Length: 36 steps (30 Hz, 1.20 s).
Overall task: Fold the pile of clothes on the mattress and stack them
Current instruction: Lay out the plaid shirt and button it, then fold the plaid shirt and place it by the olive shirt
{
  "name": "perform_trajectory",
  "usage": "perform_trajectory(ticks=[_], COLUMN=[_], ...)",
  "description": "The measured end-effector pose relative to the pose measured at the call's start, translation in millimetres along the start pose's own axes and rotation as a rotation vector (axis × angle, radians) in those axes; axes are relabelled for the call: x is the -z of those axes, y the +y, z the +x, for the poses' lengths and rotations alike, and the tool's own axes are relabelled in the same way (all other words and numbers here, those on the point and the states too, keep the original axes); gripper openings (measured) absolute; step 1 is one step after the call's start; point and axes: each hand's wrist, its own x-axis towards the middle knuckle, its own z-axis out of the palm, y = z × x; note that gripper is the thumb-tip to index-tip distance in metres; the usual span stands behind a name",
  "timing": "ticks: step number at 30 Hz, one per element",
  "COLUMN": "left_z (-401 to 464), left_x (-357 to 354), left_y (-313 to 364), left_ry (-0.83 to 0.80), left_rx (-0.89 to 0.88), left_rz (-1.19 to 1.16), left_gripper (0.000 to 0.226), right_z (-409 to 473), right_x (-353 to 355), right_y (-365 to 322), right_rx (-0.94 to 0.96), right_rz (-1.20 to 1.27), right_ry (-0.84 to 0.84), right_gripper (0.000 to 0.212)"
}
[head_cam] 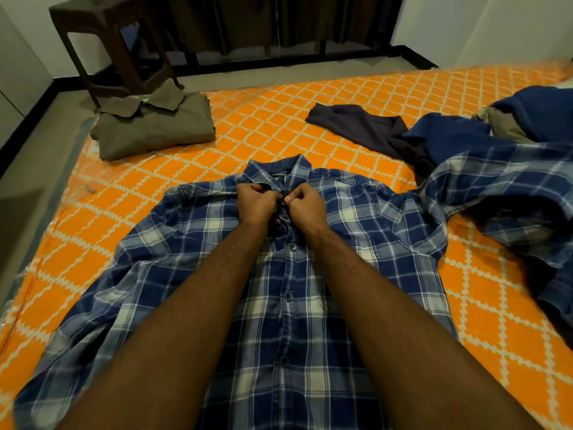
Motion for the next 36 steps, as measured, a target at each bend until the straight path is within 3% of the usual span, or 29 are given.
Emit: perform_trajectory(ticks=[9,11,15,17,20,22,24,26,29,32,34,36], left_z=[-4.6,-9.0,-22.6,-21.4,-8.4,5.0,13.2,16.7,12.8,-9.5,-32.7,-57.1], left_x=[3.5,5.9,20.3,32.0,66.0,93.1,120.1,145.6,167.6,172.2,168.0,162.4], left_y=[7.1,11.4,17.5,13.9,13.0,11.4,13.8,18.3,21.4,37.8,55.2,73.1], left_ry=[-0.036,-0.039,-0.093,-0.083,0.17,0.296,0.253,0.184,0.089,-0.021,-0.092,-0.201], left_rx=[0.075,0.072,0.007,-0.257,-0.719,-0.744,-0.529,-0.401,-0.535,-0.605,-0.587,-0.561], left_rz=[-0.164,-0.202,-0.239,0.004,0.646,1.028,1.171,1.162,1.069,0.848,0.704,0.594], left_gripper=[0.049,0.043,0.029,0.03,0.038,0.046,0.055,0.05,0.022,0.029,0.025,0.025], right_z=[-14.6,-14.0,-11.4,-12.2,-17.5,-20.0,-20.9,-22.1,-27.2,-47.7,-71.5,-93.5], right_x=[-10.1,-7.5,8.1,8.8,4.6,3.4,4.0,4.1,7.7,10.0,11.2,13.2], right_y=[3.6,5.2,13.5,14.7,12.0,13.9,16.5,14.5,7.4,-3.0,-23.0,-54.4], right_rx=[0.215,0.185,-0.049,-0.028,0.08,0.139,0.215,0.279,0.273,0.259,0.272,0.149], right_rz=[-0.197,-0.042,0.436,0.356,0.209,0.113,-0.064,-0.237,-0.407,-0.517,-0.453,-0.07], right_ry=[0.158,0.211,0.271,0.245,0.178,0.077,-0.01,-0.048,-0.106,-0.135,-0.106,-0.149], right_gripper=[0.018,0.016,0.008,0.009,0.011,0.009,0.011,0.013,0.005,0.015,0.011,0.018])
